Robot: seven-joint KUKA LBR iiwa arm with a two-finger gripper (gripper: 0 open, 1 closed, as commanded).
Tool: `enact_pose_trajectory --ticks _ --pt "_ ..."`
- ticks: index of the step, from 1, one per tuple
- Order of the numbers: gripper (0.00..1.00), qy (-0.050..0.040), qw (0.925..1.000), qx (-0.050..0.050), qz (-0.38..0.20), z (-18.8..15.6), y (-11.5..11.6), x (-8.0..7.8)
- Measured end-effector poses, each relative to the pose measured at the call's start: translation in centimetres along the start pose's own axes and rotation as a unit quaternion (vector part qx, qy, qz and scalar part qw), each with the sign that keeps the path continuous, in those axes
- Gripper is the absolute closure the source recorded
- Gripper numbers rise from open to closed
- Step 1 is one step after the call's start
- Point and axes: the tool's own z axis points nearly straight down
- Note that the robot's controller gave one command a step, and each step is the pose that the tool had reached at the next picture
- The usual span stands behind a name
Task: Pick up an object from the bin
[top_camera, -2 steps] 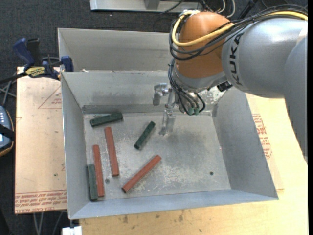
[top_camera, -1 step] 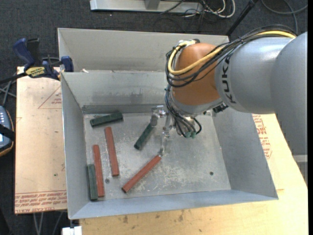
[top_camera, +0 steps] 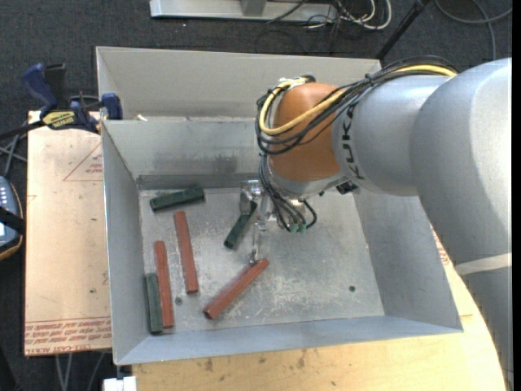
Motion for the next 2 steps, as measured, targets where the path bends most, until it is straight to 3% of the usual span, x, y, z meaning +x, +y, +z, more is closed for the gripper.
enact_pose_trajectory --ticks 1,2 --pt "1.00 0.0003 0.9893 -0.001 -0.146 0.85 4.93 4.16" --pt "1.00 0.0003 0.9894 -0.001 -0.146 0.86 4.93 4.16"
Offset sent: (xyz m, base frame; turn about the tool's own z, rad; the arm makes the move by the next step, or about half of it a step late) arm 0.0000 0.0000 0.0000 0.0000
